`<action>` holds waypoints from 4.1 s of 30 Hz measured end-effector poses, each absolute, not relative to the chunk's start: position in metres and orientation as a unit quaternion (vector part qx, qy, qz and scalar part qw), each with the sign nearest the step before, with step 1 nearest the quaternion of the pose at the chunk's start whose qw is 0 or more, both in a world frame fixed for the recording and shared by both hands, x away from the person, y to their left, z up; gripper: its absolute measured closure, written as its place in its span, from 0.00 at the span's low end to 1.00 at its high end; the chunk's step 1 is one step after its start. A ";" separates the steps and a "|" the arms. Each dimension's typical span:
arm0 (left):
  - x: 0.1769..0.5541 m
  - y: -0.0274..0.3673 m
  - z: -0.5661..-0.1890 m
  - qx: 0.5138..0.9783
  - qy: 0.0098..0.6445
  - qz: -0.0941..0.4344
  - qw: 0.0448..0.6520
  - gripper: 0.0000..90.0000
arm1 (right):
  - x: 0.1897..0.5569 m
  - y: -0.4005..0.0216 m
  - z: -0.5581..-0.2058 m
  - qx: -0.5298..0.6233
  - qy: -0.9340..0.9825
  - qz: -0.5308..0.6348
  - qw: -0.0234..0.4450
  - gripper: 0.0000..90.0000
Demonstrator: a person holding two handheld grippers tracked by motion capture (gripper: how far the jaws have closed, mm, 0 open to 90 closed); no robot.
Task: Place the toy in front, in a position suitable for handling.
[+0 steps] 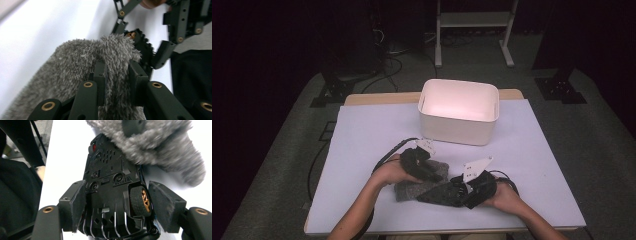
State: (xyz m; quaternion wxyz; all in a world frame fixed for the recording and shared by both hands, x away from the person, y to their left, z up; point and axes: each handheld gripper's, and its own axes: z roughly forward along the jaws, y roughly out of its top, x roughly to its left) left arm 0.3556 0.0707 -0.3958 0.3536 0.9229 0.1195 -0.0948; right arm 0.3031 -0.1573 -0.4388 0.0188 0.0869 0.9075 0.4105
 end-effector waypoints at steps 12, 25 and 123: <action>0.336 0.082 -0.392 0.913 0.098 -0.098 0.384 0.83 | 0.304 -0.162 -0.440 0.098 0.911 0.400 -0.014 0.28; 0.324 0.089 -0.388 0.907 0.081 -0.099 0.400 0.85 | 0.291 -0.161 -0.444 0.085 0.910 0.404 -0.041 0.57; 0.337 0.050 -0.376 0.939 0.039 -0.040 0.340 0.85 | 0.314 -0.159 -0.447 0.106 0.900 0.421 0.033 0.57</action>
